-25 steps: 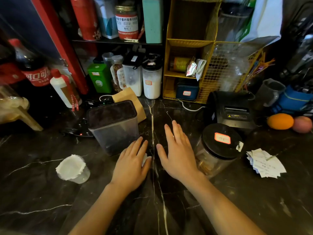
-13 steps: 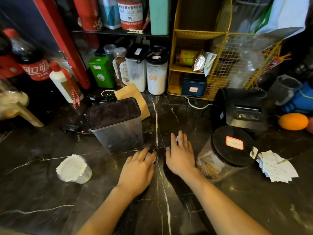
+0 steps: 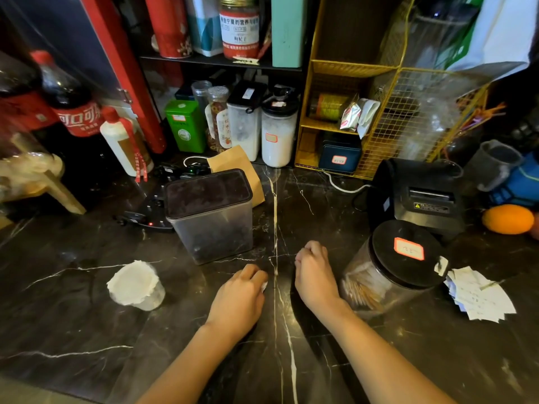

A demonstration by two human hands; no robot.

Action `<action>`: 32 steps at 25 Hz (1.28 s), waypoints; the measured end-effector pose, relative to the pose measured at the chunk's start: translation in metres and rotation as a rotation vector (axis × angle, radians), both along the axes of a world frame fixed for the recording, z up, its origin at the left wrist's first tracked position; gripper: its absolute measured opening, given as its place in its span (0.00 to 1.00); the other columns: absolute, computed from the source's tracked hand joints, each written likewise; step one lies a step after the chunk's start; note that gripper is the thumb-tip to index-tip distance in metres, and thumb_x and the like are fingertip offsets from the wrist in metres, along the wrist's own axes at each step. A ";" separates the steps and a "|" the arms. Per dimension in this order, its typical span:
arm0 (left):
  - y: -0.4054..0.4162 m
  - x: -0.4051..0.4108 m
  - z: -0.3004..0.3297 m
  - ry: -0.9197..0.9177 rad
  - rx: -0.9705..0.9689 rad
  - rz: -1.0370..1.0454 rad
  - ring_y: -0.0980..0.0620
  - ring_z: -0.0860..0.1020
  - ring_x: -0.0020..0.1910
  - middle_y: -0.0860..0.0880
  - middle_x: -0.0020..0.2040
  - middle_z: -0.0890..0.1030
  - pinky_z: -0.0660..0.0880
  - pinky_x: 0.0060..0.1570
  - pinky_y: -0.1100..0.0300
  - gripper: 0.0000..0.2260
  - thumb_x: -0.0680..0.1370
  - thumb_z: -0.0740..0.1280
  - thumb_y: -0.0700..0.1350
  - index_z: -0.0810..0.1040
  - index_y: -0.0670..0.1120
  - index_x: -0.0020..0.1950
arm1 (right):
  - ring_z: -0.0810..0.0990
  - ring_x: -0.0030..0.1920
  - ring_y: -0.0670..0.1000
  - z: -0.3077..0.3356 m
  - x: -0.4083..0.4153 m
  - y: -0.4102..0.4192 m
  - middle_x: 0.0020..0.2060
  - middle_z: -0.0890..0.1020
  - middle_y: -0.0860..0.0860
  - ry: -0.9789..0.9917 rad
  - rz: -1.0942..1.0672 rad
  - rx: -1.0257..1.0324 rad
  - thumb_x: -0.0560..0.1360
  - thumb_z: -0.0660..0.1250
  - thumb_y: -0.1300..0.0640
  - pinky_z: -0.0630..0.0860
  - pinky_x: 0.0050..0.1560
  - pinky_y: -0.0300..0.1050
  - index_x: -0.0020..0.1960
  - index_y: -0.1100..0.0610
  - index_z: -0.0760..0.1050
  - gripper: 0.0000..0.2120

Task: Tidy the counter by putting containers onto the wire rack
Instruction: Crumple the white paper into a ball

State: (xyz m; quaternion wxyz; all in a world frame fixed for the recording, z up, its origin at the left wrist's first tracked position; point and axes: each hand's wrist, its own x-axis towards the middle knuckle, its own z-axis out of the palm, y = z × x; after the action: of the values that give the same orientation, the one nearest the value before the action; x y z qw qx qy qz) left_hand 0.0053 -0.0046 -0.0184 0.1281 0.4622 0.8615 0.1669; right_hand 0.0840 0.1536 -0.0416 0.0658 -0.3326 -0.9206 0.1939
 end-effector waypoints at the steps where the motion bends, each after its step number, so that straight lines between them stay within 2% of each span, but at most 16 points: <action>1: -0.002 0.001 0.000 0.001 0.015 0.010 0.53 0.77 0.61 0.51 0.67 0.74 0.74 0.57 0.62 0.14 0.82 0.61 0.46 0.74 0.50 0.67 | 0.73 0.62 0.53 0.001 0.001 -0.002 0.59 0.73 0.53 0.019 0.003 -0.026 0.75 0.67 0.64 0.75 0.60 0.45 0.56 0.59 0.78 0.10; 6: -0.017 0.007 0.005 0.025 0.122 0.035 0.54 0.79 0.58 0.52 0.65 0.75 0.78 0.56 0.63 0.13 0.80 0.64 0.46 0.77 0.52 0.65 | 0.75 0.62 0.50 0.013 0.006 -0.014 0.61 0.75 0.50 0.131 -0.006 -0.070 0.76 0.66 0.64 0.75 0.63 0.43 0.61 0.57 0.78 0.14; 9: -0.027 0.010 0.009 0.047 0.176 0.038 0.53 0.80 0.56 0.51 0.62 0.77 0.79 0.55 0.60 0.12 0.79 0.67 0.43 0.81 0.51 0.61 | 0.77 0.60 0.48 0.021 0.010 -0.024 0.61 0.77 0.49 0.190 -0.005 -0.119 0.78 0.65 0.62 0.73 0.60 0.37 0.62 0.56 0.77 0.13; 12: -0.036 0.010 0.015 0.049 0.259 0.071 0.54 0.82 0.52 0.51 0.58 0.80 0.81 0.52 0.61 0.09 0.75 0.72 0.40 0.84 0.50 0.54 | 0.78 0.58 0.45 0.031 0.012 -0.035 0.58 0.79 0.48 0.275 -0.001 -0.171 0.77 0.67 0.62 0.69 0.57 0.29 0.61 0.55 0.78 0.13; 16: -0.048 0.004 0.029 0.010 0.395 0.157 0.55 0.82 0.49 0.51 0.55 0.81 0.82 0.49 0.60 0.08 0.73 0.73 0.37 0.84 0.48 0.49 | 0.77 0.51 0.39 0.048 0.010 -0.053 0.53 0.80 0.45 0.419 0.011 -0.291 0.75 0.69 0.64 0.70 0.52 0.22 0.59 0.54 0.80 0.13; 21: -0.080 -0.013 0.048 0.015 0.434 0.228 0.53 0.83 0.50 0.49 0.56 0.82 0.82 0.51 0.58 0.09 0.71 0.74 0.37 0.84 0.46 0.50 | 0.79 0.55 0.43 0.065 -0.012 -0.083 0.53 0.81 0.43 0.517 0.018 -0.434 0.75 0.70 0.62 0.78 0.58 0.39 0.57 0.52 0.82 0.12; 23: -0.096 -0.021 0.055 -0.010 0.469 0.258 0.55 0.82 0.48 0.49 0.55 0.82 0.81 0.49 0.63 0.08 0.71 0.75 0.39 0.84 0.46 0.49 | 0.80 0.55 0.43 0.071 -0.022 -0.096 0.52 0.80 0.40 0.539 0.021 -0.466 0.75 0.70 0.61 0.79 0.58 0.42 0.56 0.51 0.82 0.12; 25: -0.110 -0.029 0.061 -0.023 0.503 0.276 0.58 0.81 0.45 0.51 0.53 0.82 0.78 0.48 0.71 0.06 0.70 0.76 0.39 0.84 0.46 0.45 | 0.80 0.55 0.43 0.077 -0.032 -0.109 0.52 0.80 0.38 0.546 0.030 -0.505 0.75 0.70 0.61 0.80 0.58 0.43 0.56 0.49 0.82 0.12; 27: -0.121 -0.037 0.063 -0.041 0.532 0.299 0.60 0.80 0.44 0.54 0.51 0.81 0.74 0.45 0.76 0.06 0.69 0.77 0.38 0.83 0.47 0.42 | 0.80 0.55 0.43 0.082 -0.040 -0.121 0.53 0.81 0.40 0.548 0.048 -0.524 0.76 0.70 0.60 0.80 0.57 0.43 0.56 0.50 0.82 0.11; 29: -0.131 -0.046 0.063 -0.063 0.576 0.326 0.61 0.79 0.47 0.55 0.49 0.80 0.75 0.45 0.76 0.07 0.69 0.77 0.37 0.82 0.46 0.40 | 0.80 0.55 0.43 0.085 -0.047 -0.131 0.52 0.81 0.42 0.555 0.066 -0.527 0.76 0.70 0.60 0.80 0.57 0.44 0.55 0.51 0.83 0.10; 32: -0.145 -0.056 0.059 -0.107 0.666 0.390 0.60 0.81 0.50 0.54 0.47 0.82 0.80 0.48 0.67 0.09 0.69 0.77 0.36 0.79 0.47 0.39 | 0.80 0.56 0.44 0.090 -0.056 -0.146 0.53 0.80 0.41 0.544 0.064 -0.539 0.75 0.71 0.60 0.79 0.59 0.43 0.56 0.51 0.83 0.11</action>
State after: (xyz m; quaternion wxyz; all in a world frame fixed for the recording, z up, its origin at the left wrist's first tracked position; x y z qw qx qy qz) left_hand -0.0506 -0.1498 0.0407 -0.0183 0.2966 0.8238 0.4827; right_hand 0.0282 0.0080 0.0482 0.2115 -0.2453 -0.7954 0.5122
